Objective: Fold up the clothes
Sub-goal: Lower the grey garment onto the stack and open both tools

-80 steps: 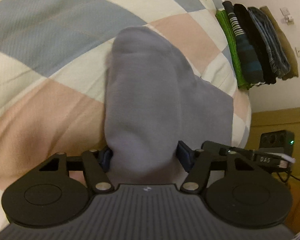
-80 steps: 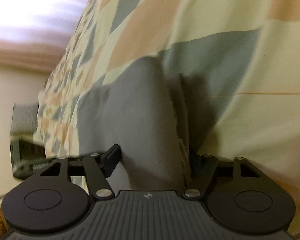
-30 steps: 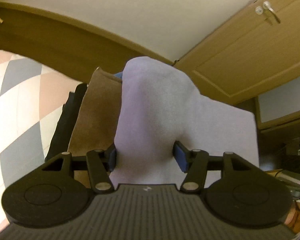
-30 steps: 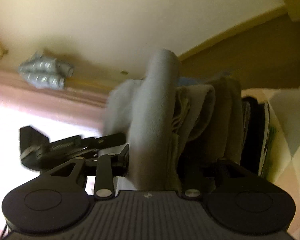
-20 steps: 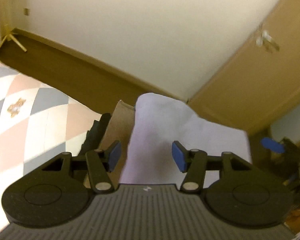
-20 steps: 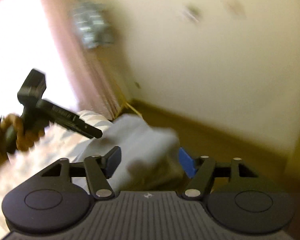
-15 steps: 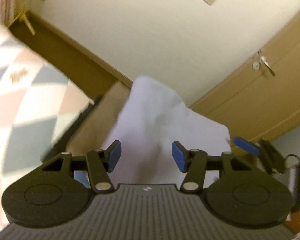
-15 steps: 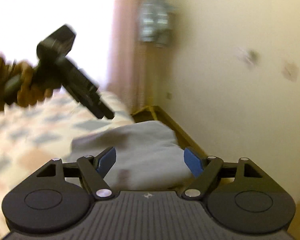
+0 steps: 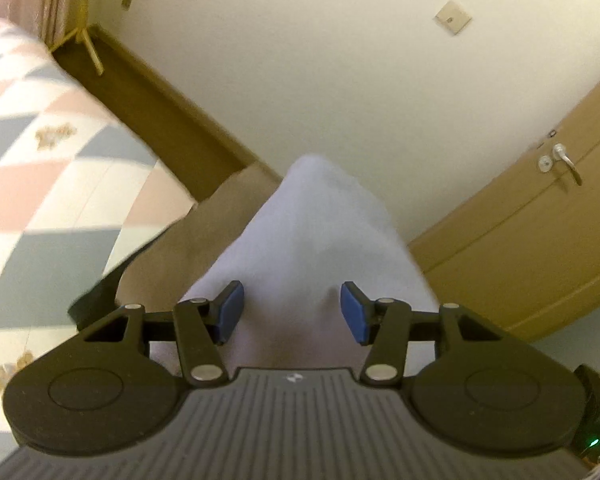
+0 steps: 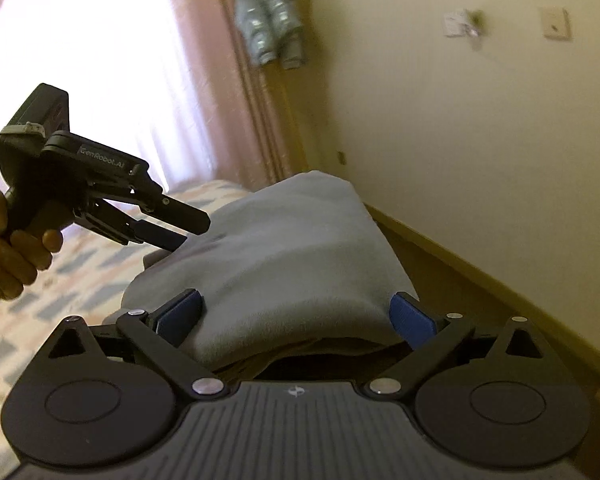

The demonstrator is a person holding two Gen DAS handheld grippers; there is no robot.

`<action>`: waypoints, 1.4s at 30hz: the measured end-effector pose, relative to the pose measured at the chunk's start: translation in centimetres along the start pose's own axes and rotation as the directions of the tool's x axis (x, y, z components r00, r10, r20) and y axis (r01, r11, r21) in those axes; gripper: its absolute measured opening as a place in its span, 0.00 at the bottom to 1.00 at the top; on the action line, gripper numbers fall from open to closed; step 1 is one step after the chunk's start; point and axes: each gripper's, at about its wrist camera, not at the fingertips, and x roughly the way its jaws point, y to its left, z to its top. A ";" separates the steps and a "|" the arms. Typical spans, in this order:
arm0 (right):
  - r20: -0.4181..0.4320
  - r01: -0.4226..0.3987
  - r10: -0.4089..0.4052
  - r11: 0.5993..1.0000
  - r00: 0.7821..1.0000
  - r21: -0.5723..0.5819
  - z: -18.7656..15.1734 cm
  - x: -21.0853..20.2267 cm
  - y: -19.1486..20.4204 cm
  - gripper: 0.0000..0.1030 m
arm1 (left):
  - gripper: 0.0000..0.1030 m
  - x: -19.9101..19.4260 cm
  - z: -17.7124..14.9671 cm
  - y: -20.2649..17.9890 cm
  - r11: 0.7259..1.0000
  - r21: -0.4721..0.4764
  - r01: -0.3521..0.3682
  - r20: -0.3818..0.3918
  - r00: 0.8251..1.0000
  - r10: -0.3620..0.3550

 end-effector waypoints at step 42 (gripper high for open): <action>0.034 0.163 -0.165 0.985 0.986 0.057 0.5 -10.7 8.7 0.95 | 0.71 -11.7 -10.3 -10.1 0.889 0.203 -0.409 0.113 0.912 0.394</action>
